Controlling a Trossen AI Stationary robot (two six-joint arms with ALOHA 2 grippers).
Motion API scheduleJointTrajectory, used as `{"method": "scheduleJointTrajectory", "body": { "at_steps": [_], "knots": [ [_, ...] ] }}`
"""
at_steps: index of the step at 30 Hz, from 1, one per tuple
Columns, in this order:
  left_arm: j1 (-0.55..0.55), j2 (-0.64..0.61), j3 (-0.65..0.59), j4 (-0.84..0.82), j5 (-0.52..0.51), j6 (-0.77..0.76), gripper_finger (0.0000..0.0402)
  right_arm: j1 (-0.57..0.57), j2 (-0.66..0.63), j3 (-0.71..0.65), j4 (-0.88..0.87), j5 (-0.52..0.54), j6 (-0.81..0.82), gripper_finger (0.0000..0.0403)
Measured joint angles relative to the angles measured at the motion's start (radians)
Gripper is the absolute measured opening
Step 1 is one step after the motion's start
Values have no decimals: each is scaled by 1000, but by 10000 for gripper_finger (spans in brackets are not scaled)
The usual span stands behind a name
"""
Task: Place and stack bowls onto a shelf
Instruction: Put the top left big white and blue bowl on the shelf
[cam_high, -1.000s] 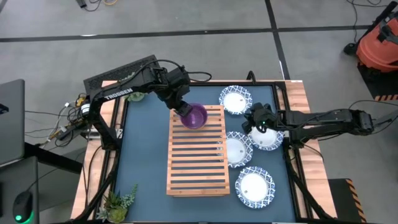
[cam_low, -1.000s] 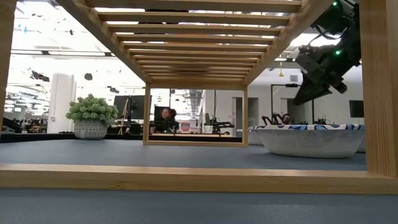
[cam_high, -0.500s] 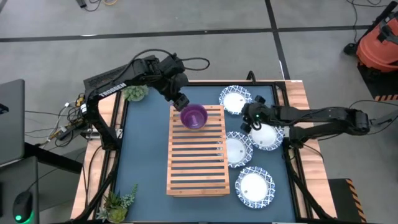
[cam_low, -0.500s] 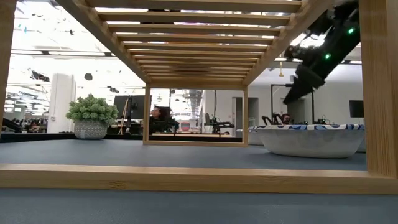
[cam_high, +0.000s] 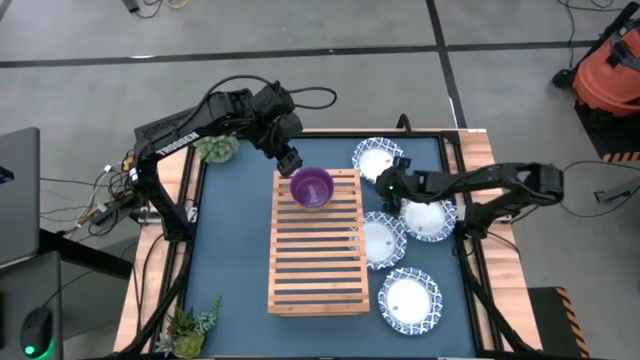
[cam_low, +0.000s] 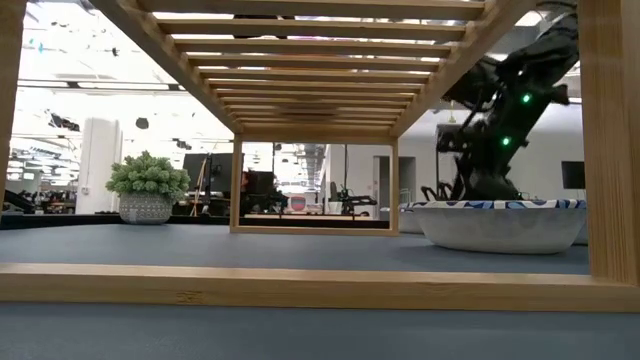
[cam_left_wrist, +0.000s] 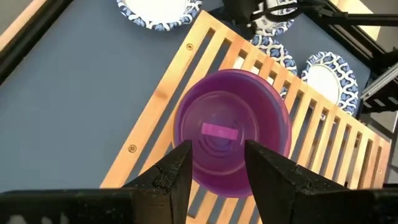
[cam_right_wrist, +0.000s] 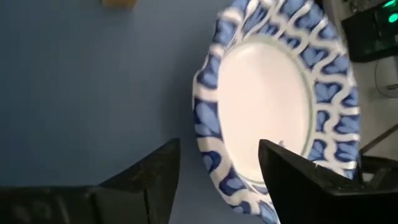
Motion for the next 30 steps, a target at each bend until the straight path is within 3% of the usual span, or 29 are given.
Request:
{"method": "scheduleJointTrajectory", "body": {
  "at_steps": [6,15,20,30],
  "knots": [
    [1,0,0,0,-30,16,130,-19,77,20,-17,17,-2,191],
    [1,0,0,0,-88,23,130,-18,71,115,-97,20,-3,22],
    [10,0,0,14,-110,31,130,-19,12,186,-150,23,-3,25],
    [36,0,0,226,-159,-52,130,-7,-132,420,-357,150,-57,20]
  ]
}}
